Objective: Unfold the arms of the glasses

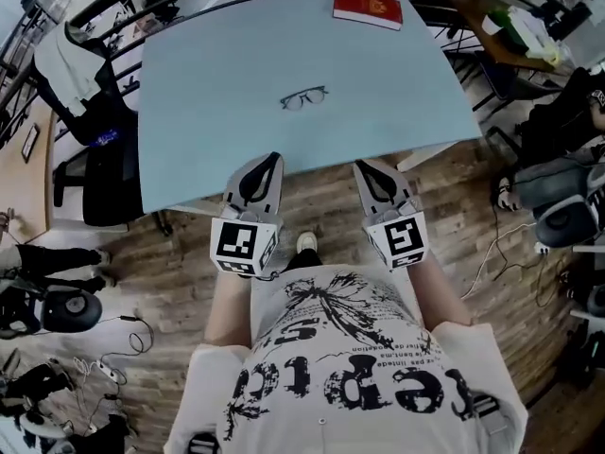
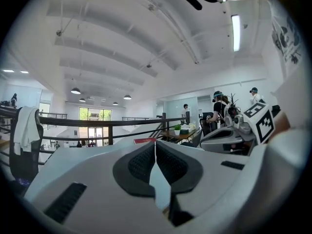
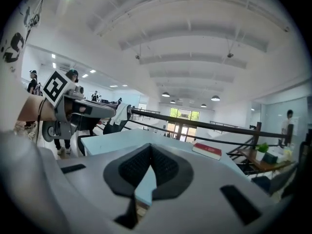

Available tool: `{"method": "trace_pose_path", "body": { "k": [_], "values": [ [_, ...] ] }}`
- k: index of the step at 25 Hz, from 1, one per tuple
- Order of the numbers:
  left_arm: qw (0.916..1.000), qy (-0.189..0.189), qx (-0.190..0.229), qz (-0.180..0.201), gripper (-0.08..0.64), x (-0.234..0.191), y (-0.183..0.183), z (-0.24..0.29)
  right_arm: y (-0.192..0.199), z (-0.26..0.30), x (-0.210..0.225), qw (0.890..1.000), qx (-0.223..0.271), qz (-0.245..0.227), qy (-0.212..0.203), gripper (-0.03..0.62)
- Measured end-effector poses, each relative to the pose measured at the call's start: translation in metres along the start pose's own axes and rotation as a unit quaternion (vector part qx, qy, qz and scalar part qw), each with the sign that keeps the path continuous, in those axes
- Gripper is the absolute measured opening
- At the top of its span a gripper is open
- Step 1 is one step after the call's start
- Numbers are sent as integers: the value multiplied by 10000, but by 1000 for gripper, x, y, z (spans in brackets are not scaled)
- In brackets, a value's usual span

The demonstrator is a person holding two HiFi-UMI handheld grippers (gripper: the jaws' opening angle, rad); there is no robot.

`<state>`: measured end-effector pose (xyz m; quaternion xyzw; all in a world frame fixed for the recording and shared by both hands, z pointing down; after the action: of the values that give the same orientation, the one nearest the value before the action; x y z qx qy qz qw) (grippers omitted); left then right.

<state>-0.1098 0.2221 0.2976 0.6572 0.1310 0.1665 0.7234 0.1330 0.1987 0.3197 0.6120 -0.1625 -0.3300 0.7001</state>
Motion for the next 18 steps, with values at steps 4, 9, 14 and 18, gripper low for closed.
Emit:
{"method": "trace_pose_path", "body": {
  "k": [4, 9, 14, 18],
  "values": [
    [10000, 65, -62, -2, 23, -43, -3, 31, -10, 52, 15, 9999, -62, 88, 136, 11],
    [9997, 95, -220, -89, 23, -74, 8, 52, -15, 98, 27, 9998, -141, 114, 106, 11],
    [9990, -62, -401, -163, 23, -94, 19, 81, -9, 139, 51, 9995, -321, 0, -29, 11],
    [9986, -208, -478, -70, 23, -109, 17, 115, -4, 176, 82, 9986, -455, -14, -284, 11]
  ]
}}
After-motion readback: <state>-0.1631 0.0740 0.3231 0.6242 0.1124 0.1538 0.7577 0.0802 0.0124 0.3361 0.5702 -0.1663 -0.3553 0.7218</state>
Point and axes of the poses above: the fingertips, and each gripper's own axes: z forward along the fingers, x to its right, y out of its underside, the point moved 10 cm from there along -z, backward along the fingers, and after that the axes turned 1 degree about z, right-handed, at the moved point
